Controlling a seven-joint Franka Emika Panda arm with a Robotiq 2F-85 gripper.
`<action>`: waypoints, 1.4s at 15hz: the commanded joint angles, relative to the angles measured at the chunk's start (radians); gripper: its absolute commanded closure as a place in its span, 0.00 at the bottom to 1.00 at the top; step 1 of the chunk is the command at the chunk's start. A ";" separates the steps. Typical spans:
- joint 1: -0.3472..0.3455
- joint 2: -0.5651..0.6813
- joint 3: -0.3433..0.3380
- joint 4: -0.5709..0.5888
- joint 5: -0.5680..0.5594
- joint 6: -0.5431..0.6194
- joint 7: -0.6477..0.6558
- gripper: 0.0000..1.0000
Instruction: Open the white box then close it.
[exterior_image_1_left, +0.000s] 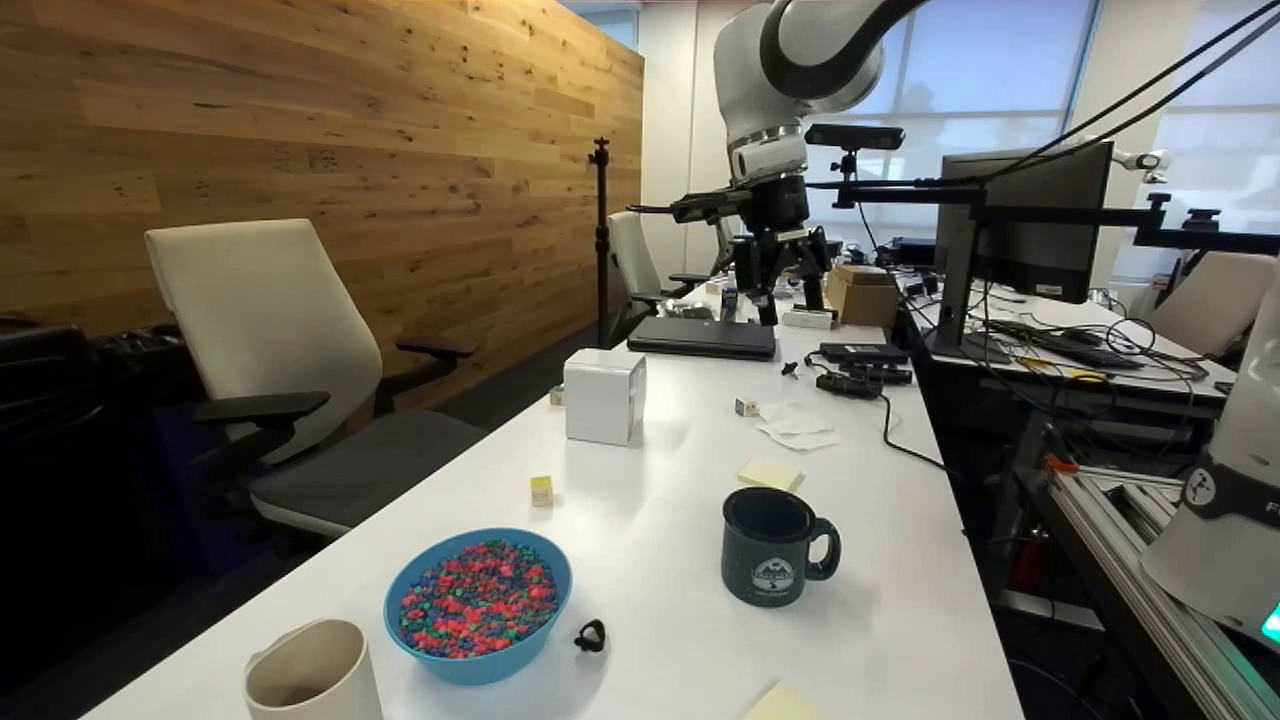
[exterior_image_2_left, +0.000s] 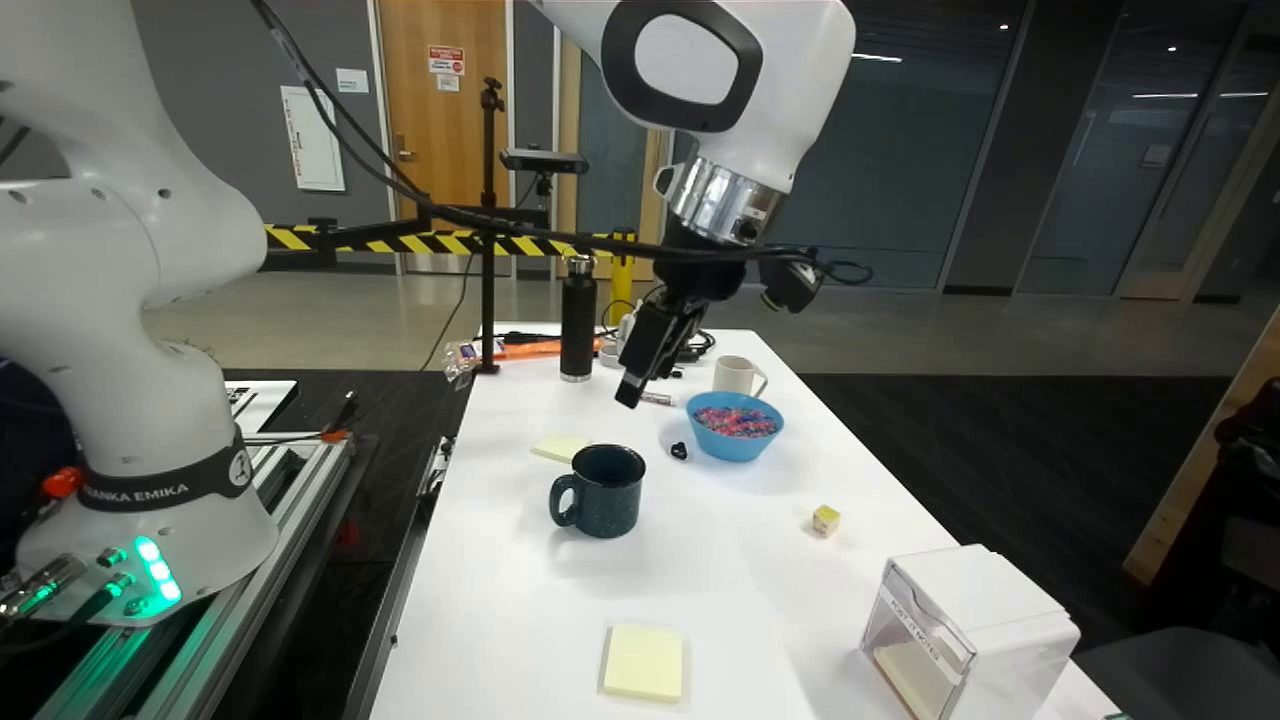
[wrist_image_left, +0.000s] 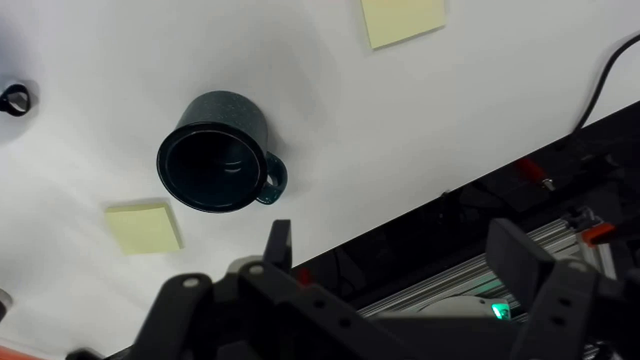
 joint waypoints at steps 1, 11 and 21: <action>0.187 -0.024 -0.154 0.009 -0.071 -0.001 -0.028 0.00; 0.366 -0.046 -0.267 0.002 -0.069 -0.015 -0.030 0.00; 0.385 -0.056 -0.297 0.006 -0.065 -0.012 -0.031 0.00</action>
